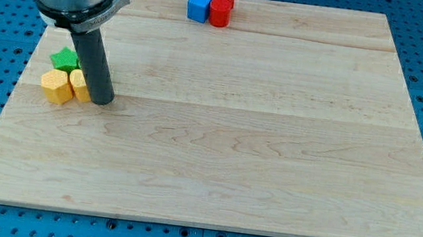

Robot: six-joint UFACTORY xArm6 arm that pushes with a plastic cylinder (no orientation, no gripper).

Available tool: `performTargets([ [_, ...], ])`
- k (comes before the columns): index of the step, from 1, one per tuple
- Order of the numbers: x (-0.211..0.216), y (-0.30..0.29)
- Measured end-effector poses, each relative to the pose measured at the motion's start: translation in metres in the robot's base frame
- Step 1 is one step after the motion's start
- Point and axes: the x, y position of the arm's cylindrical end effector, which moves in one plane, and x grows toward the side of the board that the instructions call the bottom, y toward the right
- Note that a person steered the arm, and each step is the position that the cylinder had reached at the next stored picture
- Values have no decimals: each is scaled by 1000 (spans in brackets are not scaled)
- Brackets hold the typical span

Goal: Keep your arm to the left of the blue triangle

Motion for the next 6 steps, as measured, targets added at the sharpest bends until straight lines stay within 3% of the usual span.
performTargets([
  [3, 13, 37],
  [4, 12, 120],
  [5, -9, 172],
  [6, -58, 173],
])
